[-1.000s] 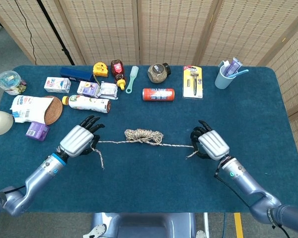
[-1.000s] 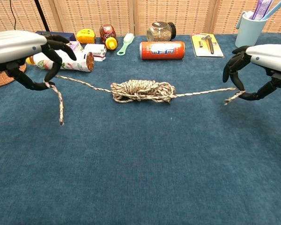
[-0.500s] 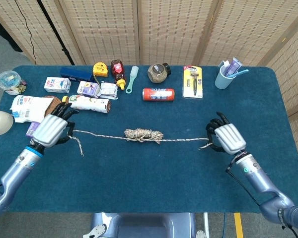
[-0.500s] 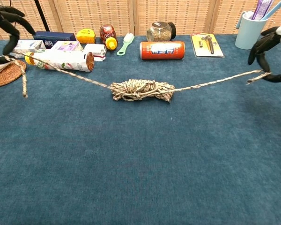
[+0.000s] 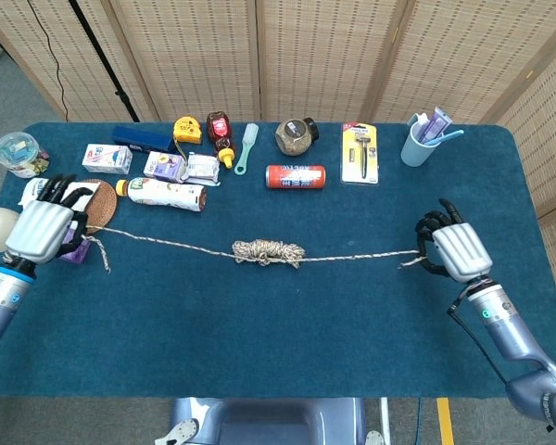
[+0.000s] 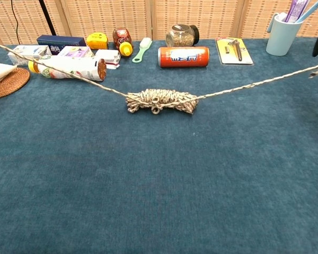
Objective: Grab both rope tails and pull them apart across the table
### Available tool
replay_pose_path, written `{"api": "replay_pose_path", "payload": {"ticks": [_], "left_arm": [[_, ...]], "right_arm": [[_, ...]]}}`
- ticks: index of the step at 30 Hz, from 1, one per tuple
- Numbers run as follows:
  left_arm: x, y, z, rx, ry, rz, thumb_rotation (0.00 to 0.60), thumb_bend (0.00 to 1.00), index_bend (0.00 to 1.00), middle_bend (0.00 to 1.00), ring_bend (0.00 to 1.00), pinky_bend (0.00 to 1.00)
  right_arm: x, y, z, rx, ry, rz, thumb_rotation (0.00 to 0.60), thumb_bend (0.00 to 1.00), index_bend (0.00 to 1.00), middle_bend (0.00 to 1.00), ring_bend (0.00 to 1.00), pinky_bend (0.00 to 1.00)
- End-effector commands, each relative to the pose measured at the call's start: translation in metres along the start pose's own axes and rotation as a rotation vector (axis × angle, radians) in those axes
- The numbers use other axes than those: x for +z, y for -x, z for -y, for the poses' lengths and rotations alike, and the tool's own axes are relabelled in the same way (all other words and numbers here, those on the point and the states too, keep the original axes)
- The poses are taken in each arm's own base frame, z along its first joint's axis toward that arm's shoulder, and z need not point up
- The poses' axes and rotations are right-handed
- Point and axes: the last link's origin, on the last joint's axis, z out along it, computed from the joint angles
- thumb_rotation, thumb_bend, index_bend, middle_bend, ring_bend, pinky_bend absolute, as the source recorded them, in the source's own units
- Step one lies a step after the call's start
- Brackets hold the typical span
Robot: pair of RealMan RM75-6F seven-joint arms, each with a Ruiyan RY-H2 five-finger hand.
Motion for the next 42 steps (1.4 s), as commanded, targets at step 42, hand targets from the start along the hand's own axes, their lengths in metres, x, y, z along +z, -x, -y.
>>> {"api": "replay_pose_path", "payload": {"ticks": [42], "left_arm": [[0.016, -0.023, -0.01, 0.003, 0.05, -0.036, 0.6, 0.47, 0.72, 0.24, 0.02, 0.0]], "right_arm": [[-0.006, -0.025, 0.01, 0.041, -0.049, -0.025, 0.6, 0.39, 0.67, 0.37, 0.23, 0.0]]}}
